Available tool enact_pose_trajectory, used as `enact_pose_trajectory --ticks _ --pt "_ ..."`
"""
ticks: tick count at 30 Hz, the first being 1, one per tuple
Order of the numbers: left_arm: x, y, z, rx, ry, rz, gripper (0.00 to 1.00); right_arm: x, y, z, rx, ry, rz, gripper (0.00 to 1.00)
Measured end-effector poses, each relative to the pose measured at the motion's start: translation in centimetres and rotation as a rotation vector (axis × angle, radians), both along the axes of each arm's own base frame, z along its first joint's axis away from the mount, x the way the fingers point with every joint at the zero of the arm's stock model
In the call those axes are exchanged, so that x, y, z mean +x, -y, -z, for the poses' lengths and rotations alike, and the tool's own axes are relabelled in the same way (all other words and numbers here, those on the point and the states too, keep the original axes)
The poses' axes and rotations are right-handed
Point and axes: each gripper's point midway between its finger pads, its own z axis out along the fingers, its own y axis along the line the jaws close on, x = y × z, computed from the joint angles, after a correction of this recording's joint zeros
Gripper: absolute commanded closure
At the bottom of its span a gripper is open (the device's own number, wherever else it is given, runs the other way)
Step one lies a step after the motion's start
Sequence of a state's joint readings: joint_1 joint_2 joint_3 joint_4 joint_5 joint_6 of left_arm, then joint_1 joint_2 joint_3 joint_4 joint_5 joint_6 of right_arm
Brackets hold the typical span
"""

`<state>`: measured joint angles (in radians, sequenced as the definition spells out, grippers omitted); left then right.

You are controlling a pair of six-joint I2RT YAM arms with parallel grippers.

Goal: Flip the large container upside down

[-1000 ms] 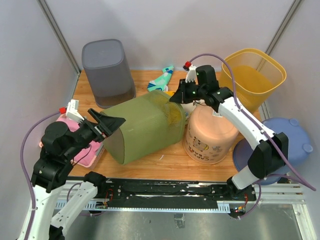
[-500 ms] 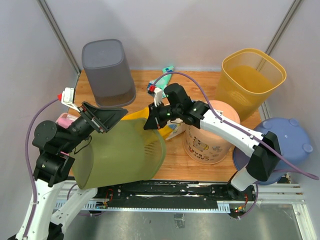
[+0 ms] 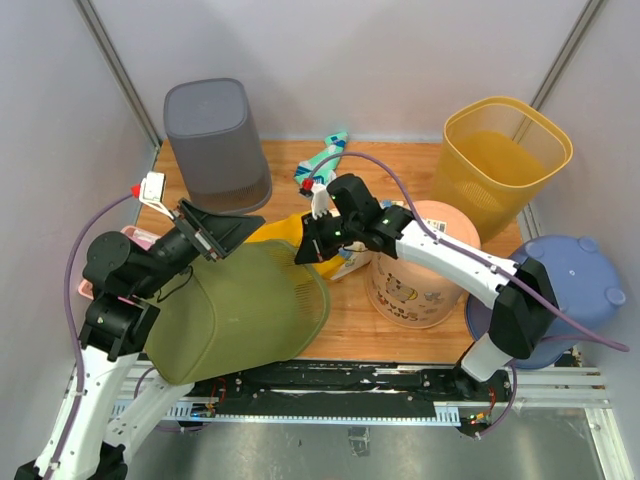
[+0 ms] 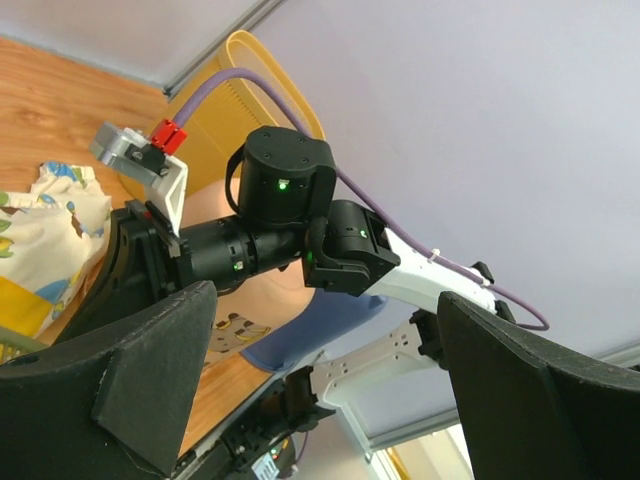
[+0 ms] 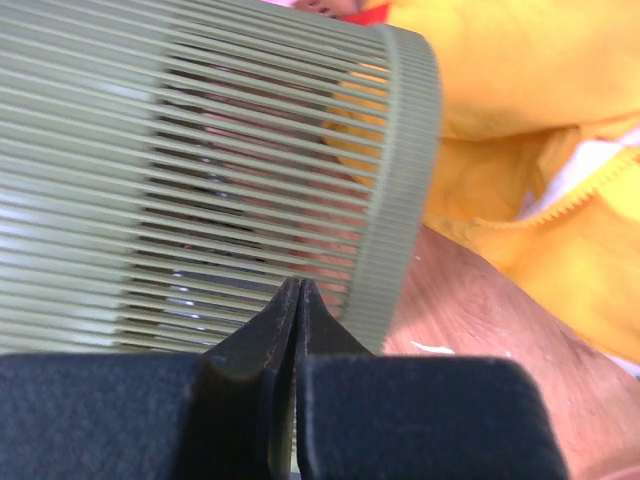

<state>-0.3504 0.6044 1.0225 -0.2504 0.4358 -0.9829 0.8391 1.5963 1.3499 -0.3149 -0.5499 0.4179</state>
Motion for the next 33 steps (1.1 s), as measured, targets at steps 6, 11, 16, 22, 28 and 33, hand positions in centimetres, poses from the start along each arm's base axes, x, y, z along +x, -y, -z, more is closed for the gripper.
enact_pose_trajectory --ticks 6,11,16,22,28,33 --pt "0.2 0.0 0.2 0.009 0.0 -0.003 0.04 1.4 2.8 4.1 -0.124 -0.011 0.088 1.0" --pt "0.6 0.0 0.4 0.02 -0.011 -0.012 0.04 1.8 4.9 6.6 -0.238 -0.004 0.137 0.94" --pt "0.8 -0.1 0.9 0.05 -0.038 -0.025 0.03 2.6 6.4 6.9 -0.307 0.025 0.17 0.77" --pt "0.2 -0.9 -1.3 0.094 0.005 -0.061 0.01 4.5 6.6 4.0 -0.301 0.108 0.21 0.65" --pt "0.9 -0.6 -0.7 0.109 0.009 -0.056 0.01 4.8 7.6 -0.6 -0.238 0.209 0.254 0.52" --pt "2.6 0.1 -0.2 0.143 -0.013 -0.049 0.01 4.8 10.2 -6.0 -0.173 0.343 0.347 0.42"
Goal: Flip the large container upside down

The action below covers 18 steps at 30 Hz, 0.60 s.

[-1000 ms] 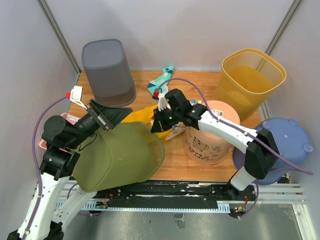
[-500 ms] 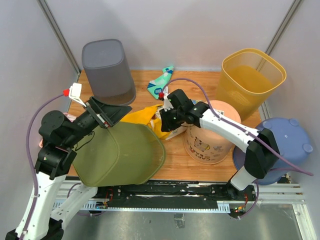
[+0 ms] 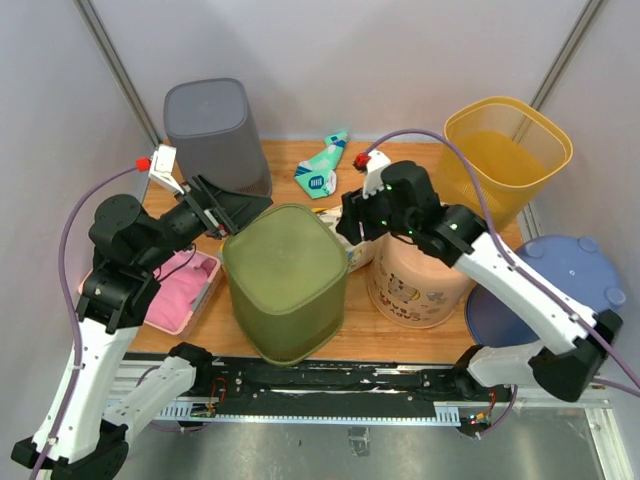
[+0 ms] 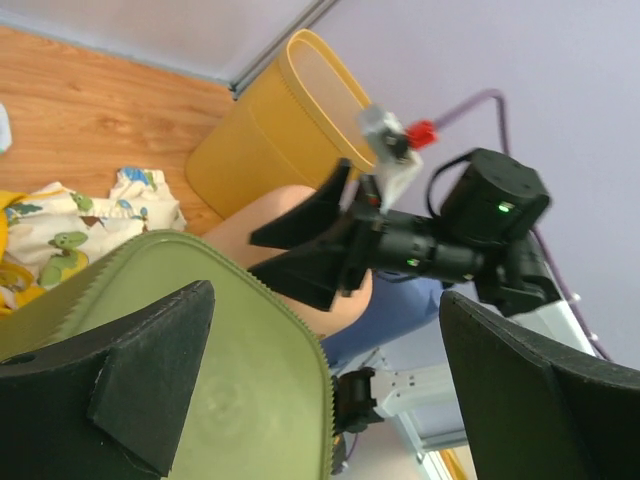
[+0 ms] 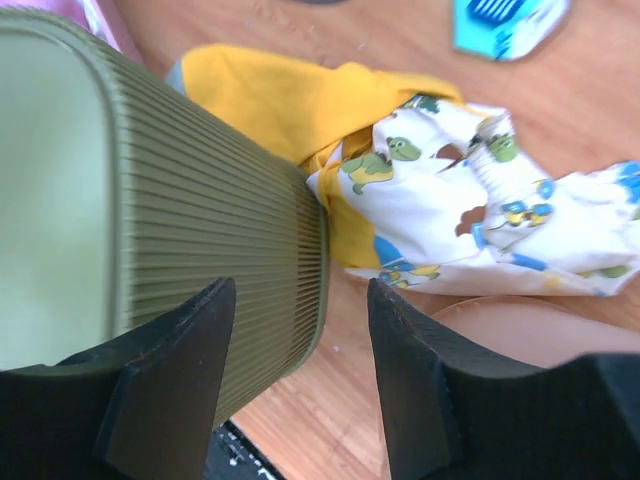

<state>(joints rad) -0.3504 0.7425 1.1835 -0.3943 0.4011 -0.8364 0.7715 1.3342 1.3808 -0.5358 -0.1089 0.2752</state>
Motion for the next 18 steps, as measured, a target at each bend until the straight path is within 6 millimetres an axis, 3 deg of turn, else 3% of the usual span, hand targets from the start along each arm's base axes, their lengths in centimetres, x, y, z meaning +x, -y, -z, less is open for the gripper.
enact_pose_trajectory --ticks 4,10,14,18 --pt "0.1 -0.2 -1.3 0.034 0.029 -0.007 0.01 -0.3 2.6 -3.6 0.018 0.12 0.058 0.38" --pt "-3.2 -0.2 -2.1 0.066 0.089 0.073 0.02 0.1 6.9 -6.3 -0.034 0.255 0.171 0.32" --pt "-4.8 0.4 -0.6 0.084 0.082 0.161 0.02 1.5 10.6 -6.4 -0.104 0.285 0.298 0.32" --pt "-4.9 1.3 2.3 0.117 0.021 0.231 0.03 4.4 16.0 -6.8 -0.153 0.265 0.493 0.32"
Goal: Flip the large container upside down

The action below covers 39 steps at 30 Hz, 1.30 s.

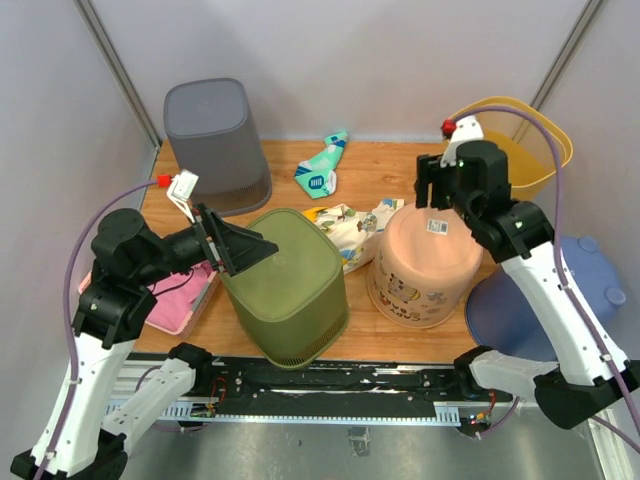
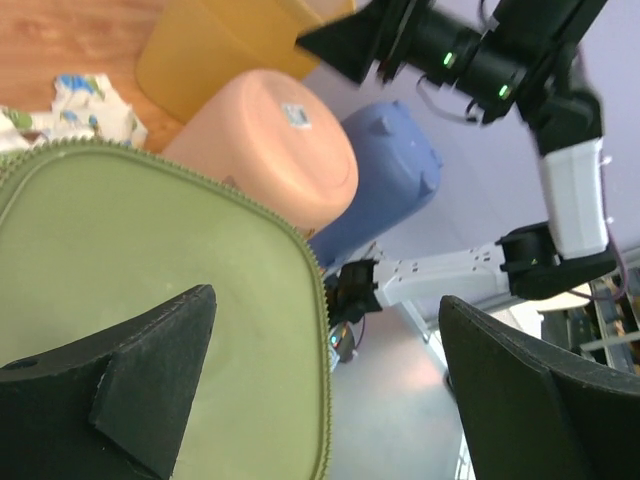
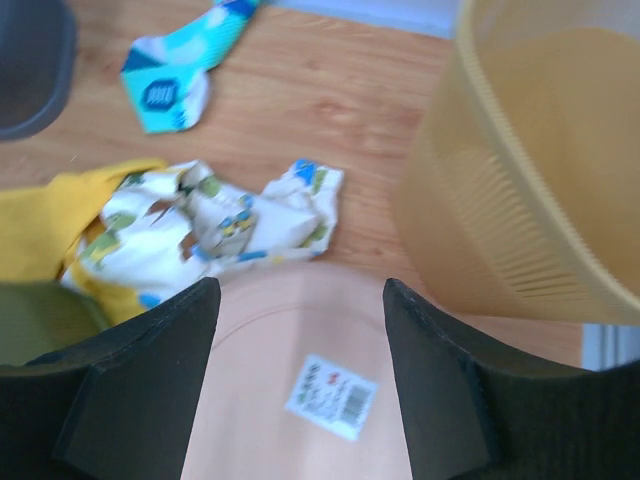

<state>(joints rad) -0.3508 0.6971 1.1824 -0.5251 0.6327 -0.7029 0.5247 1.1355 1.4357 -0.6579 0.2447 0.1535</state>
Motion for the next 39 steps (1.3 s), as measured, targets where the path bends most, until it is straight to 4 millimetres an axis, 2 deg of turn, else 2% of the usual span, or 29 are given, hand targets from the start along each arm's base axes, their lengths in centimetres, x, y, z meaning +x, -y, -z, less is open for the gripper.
enact_pose_trajectory --ticks 3,8,12,15,19,21,24,25,27,33,35,39 --pt "0.5 0.6 2.2 0.04 -0.05 0.031 0.03 1.9 2.9 -1.2 0.008 0.013 0.104 0.28" --pt "2.2 1.0 4.8 0.11 -0.11 0.028 0.03 5.2 5.4 -4.1 -0.041 0.064 0.193 0.24" --pt "4.4 0.9 7.0 0.179 -0.146 -0.015 0.03 8.8 8.4 -4.8 -0.125 0.05 0.258 0.22" --pt "6.5 0.9 7.2 0.218 -0.12 -0.055 0.03 11.3 10.7 -4.0 -0.189 -0.008 0.275 0.22" --pt "8.7 0.7 7.4 0.27 -0.091 -0.099 0.02 13.5 11.9 -1.4 -0.237 -0.113 0.226 0.23" --pt "10.0 0.6 7.4 0.297 -0.076 -0.12 0.01 14.0 11.6 0.8 -0.243 -0.179 0.174 0.24" --pt "11.8 0.4 7.5 0.332 -0.053 -0.153 0.01 14.1 11.6 2.7 -0.231 -0.244 0.119 0.28" --pt "12.3 0.3 7.5 0.341 -0.045 -0.163 0.01 14.0 11.5 3.3 -0.225 -0.263 0.1 0.3" --pt "13.7 -0.2 7.5 0.358 -0.027 -0.188 0.01 14.0 10.9 4.1 -0.203 -0.289 0.054 0.42" --pt "16.2 -1.2 7.5 0.4 -0.011 -0.236 0.01 14.1 9.2 5.9 -0.153 -0.341 -0.038 0.98" --pt "16.3 -1.2 7.4 0.409 -0.019 -0.23 0.01 14.4 8.6 6.1 -0.134 -0.345 -0.069 1.0" --pt "15.6 -1.0 6.9 0.411 -0.037 -0.202 0.01 14.7 7.7 5.2 -0.077 -0.33 -0.084 1.0"
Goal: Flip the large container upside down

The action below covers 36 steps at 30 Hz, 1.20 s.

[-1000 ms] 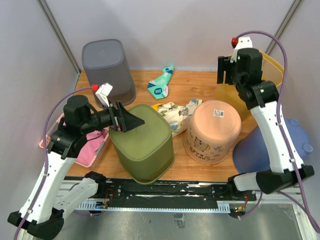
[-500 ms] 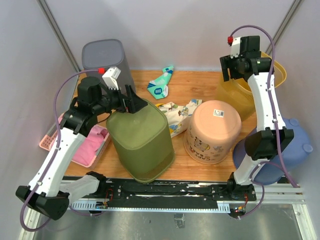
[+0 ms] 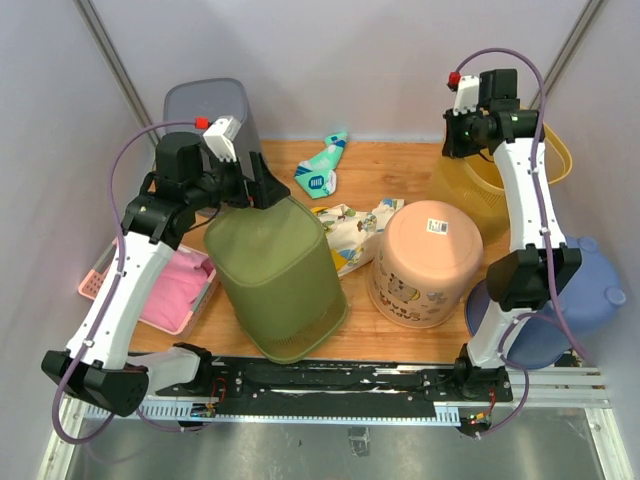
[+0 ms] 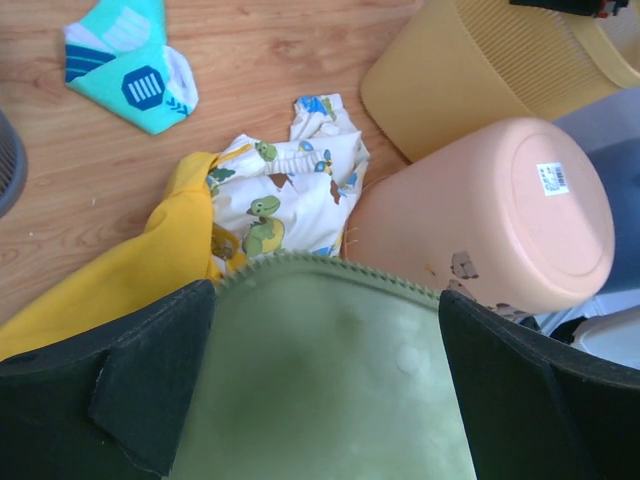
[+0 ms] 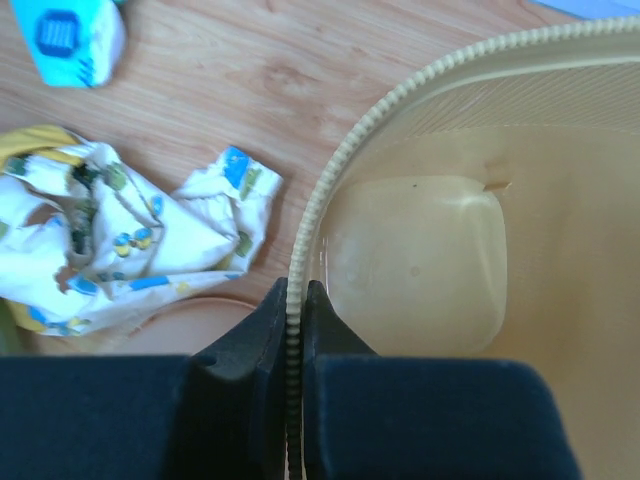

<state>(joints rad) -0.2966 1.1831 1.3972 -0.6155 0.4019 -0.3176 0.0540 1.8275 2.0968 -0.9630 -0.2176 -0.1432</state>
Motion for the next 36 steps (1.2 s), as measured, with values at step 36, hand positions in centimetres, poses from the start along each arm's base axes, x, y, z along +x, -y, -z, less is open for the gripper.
enact_pose_trajectory --ticks 36 --pt "11.9 6.7 -3.0 -0.222 -0.054 0.078 0.01 7.1 -5.1 -14.2 1.162 0.364 0.009 1.0"
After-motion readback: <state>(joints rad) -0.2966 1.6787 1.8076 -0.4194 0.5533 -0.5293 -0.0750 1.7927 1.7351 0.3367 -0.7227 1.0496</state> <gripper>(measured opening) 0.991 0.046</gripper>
